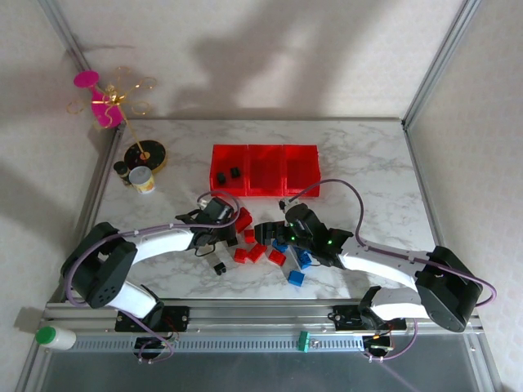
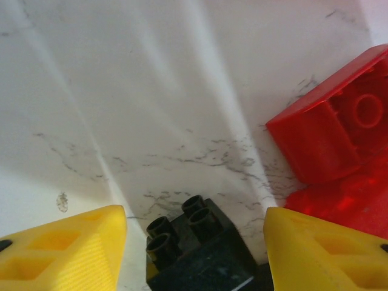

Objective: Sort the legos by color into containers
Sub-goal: Pick up the lego from the center of the table, then place the lego in the container.

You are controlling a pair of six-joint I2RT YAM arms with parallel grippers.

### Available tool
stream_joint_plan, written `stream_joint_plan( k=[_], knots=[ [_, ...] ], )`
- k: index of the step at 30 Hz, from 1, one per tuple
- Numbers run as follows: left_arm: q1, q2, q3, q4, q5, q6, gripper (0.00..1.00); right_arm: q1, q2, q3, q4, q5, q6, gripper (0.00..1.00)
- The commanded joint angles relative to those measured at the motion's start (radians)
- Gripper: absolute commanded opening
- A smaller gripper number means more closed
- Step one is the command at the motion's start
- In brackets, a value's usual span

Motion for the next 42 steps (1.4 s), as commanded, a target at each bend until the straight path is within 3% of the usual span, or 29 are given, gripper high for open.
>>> stream_joint_plan(
  k=[1,10,24,33,42],
  knots=[
    [-0.01,0.01,-0.014,0.003,-0.034,-0.022,0.58,0.011,0.001,0.01,0.015,0.009,0.007,0.99],
    [-0.01,-0.013,-0.019,-0.005,-0.053,-0.019,0.45,0.012,0.012,0.019,0.024,0.002,0.005,0.99],
    [-0.003,-0.08,0.109,-0.085,-0.124,0.036,0.43,-0.009,-0.02,0.069,0.019,-0.021,0.001,0.99],
    [0.072,0.068,0.355,-0.092,-0.126,0.123,0.43,-0.105,-0.017,0.087,0.051,-0.057,0.005,0.99],
    [0.137,0.337,0.623,-0.096,-0.134,0.177,0.42,-0.147,-0.007,0.094,0.095,-0.05,-0.03,0.99]
  ],
)
